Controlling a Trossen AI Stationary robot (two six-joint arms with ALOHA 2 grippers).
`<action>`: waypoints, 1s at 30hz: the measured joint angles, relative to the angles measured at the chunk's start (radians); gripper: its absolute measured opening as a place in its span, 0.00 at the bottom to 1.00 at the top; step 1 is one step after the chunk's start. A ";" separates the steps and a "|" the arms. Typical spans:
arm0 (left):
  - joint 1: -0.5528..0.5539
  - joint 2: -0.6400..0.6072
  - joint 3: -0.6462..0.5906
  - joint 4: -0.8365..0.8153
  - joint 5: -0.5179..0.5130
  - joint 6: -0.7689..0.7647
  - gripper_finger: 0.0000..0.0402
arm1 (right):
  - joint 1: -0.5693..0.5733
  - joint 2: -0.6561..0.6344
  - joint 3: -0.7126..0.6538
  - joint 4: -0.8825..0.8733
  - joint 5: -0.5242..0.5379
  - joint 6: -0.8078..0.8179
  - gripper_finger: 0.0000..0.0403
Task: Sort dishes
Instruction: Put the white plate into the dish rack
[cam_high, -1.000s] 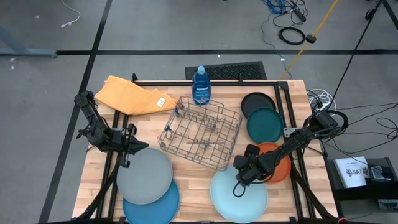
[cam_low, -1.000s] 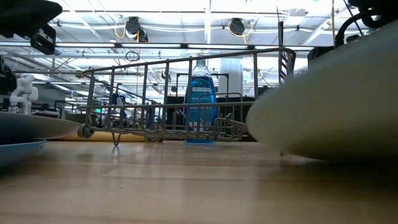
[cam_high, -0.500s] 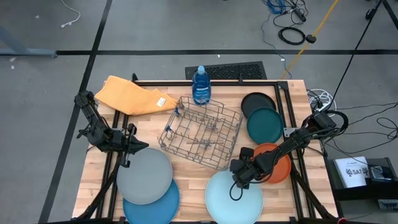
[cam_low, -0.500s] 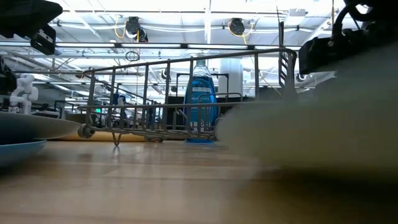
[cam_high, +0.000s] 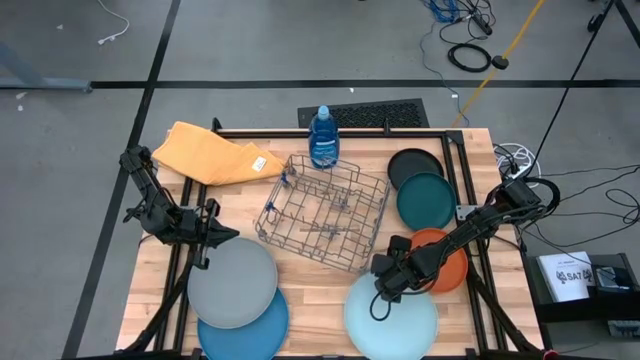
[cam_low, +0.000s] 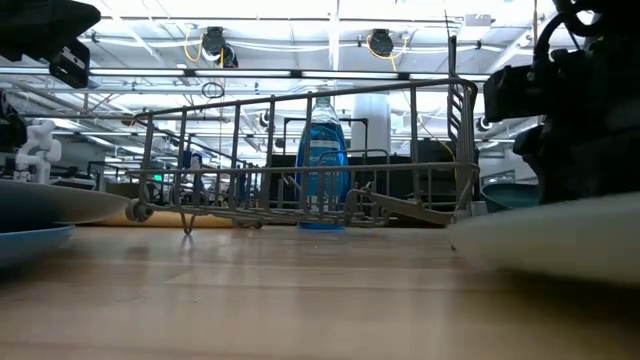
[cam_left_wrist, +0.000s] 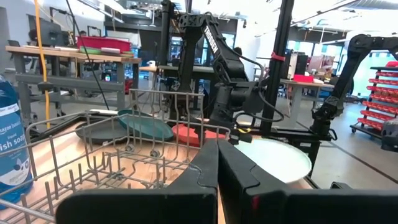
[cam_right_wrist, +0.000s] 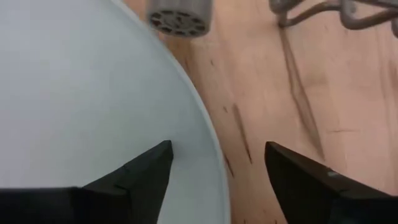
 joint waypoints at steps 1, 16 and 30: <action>0.000 0.000 0.000 0.000 0.000 0.000 0.00 | 0.001 -0.002 0.001 0.012 -0.003 -0.004 0.59; 0.000 0.000 0.000 0.003 0.000 0.018 0.00 | 0.002 0.007 0.068 -0.037 -0.060 -0.078 0.60; 0.000 0.000 0.000 0.004 0.000 0.018 0.00 | -0.001 0.052 0.072 -0.024 -0.131 -0.082 0.55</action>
